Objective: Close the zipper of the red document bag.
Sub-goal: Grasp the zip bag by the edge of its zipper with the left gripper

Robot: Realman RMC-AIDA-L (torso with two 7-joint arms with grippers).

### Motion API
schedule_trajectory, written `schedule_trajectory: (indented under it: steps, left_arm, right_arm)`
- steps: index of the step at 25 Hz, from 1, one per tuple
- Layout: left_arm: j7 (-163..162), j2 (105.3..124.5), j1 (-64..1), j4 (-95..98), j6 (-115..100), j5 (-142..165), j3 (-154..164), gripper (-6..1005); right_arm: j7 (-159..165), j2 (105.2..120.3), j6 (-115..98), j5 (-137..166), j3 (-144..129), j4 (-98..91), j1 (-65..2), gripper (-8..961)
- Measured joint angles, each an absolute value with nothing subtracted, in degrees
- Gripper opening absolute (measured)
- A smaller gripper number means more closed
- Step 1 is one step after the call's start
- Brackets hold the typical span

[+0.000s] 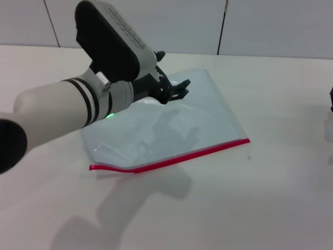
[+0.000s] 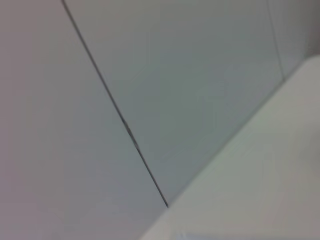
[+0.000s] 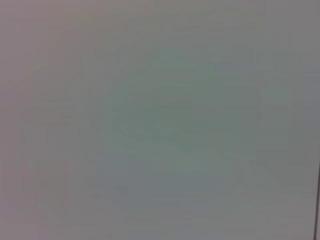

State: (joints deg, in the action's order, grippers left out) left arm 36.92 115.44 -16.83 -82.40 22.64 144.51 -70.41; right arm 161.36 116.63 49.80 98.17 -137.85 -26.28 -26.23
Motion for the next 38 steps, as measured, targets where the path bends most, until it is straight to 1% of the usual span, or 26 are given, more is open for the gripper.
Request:
schedule_trajectory:
  steps: [2,4,16,22,32,38]
  left_arm:
    - [37.33,116.07,-16.70,-84.27,28.15,147.08,-71.68,798]
    - [36.94,116.25,-16.93,-85.30,32.68,149.61,-72.28,794]
    - [31.09,116.28,-20.96,-91.73,56.38,163.71,-72.70,766]
    - [30.44,116.27,-23.12,-94.01,65.92,164.40,-72.25,752]
    - [29.88,116.23,-29.42,-94.01,82.20,164.48,-71.33,729]
    - [29.73,116.34,-30.69,-93.63,86.32,164.44,-70.79,716]
  right_arm:
    - [161.36,116.63,49.80,98.17,-137.84,-26.28,-26.32,512]
    - [161.36,116.63,49.80,98.17,-137.83,-26.28,-26.44,512]
    - [161.36,116.47,48.93,98.17,-137.73,-26.28,-26.68,511]
    - [161.36,116.45,48.92,98.17,-137.72,-26.28,-26.81,512]
    - [161.37,116.46,48.58,98.17,-137.72,-26.16,-27.10,511]
    - [161.36,116.45,48.57,98.17,-137.72,-26.04,-27.33,511]
